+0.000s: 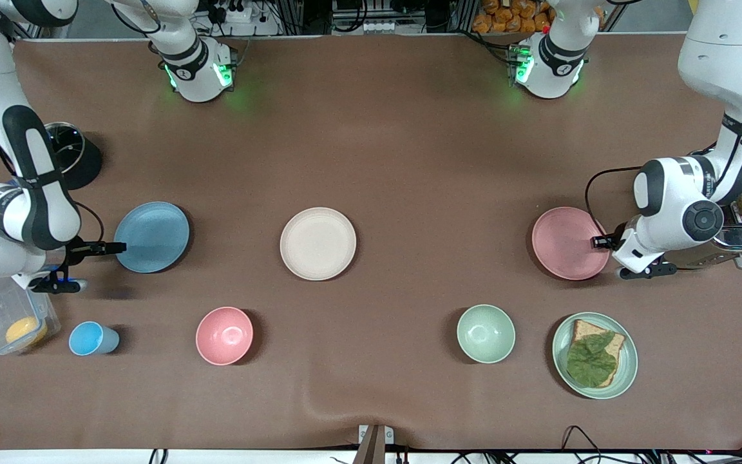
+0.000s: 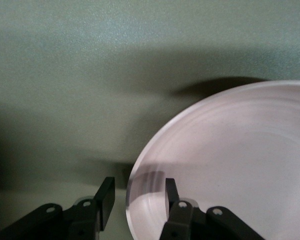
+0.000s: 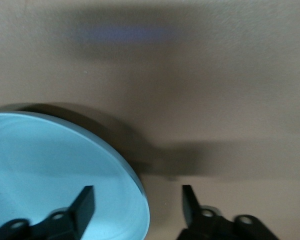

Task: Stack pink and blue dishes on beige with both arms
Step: 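Reach the left gripper to the pink plate while the right gripper reaches the blue plate, then close the left gripper on the pink rim while the right gripper grips the blue rim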

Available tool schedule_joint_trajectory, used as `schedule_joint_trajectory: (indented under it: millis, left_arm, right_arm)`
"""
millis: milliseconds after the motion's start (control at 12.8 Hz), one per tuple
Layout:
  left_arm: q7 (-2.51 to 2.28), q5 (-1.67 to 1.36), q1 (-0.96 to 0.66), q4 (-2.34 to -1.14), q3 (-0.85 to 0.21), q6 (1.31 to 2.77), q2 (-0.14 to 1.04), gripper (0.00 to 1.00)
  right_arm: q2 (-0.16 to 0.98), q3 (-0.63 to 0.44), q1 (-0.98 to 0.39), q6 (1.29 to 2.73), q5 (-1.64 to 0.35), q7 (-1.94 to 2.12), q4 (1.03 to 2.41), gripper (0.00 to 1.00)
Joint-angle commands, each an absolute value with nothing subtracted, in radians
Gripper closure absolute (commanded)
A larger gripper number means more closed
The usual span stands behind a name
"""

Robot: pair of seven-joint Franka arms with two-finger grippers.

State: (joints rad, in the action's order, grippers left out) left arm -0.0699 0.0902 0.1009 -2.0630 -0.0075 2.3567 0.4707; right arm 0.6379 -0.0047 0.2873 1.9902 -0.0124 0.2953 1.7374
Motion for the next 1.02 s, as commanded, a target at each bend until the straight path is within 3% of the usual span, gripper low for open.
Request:
schedule_joint_trajectory:
  millis: [0, 235, 391, 704, 939]
  left_arm:
    - [-0.061, 0.095, 0.112, -2.046, -0.018, 2.365, 0.474, 1.00]
    - [-0.054, 0.045, 0.107, -2.033, -0.023, 2.355, 0.445, 1.00]
    - [-0.046, 0.025, 0.110, -2.029, -0.067, 2.327, 0.398, 1.00]
    - [-0.049, -0.003, 0.109, -1.924, -0.127, 2.195, 0.341, 1.00]
    - [-0.060, -0.020, 0.104, -1.786, -0.156, 2.041, 0.327, 1.00]
  right_arm:
    - [0.667, 0.017, 0.321, 1.980, -0.021, 0.350, 1.723, 0.49]
    - [0.666, 0.020, 0.316, 1.965, -0.043, 0.353, 1.720, 0.86]
    - [0.666, 0.020, 0.316, 1.945, -0.078, 0.374, 1.717, 1.00]
    - [0.660, 0.020, 0.318, 1.927, -0.083, 0.443, 1.707, 1.00]
    - [0.657, 0.020, 0.318, 1.820, -0.084, 0.457, 1.654, 1.00]
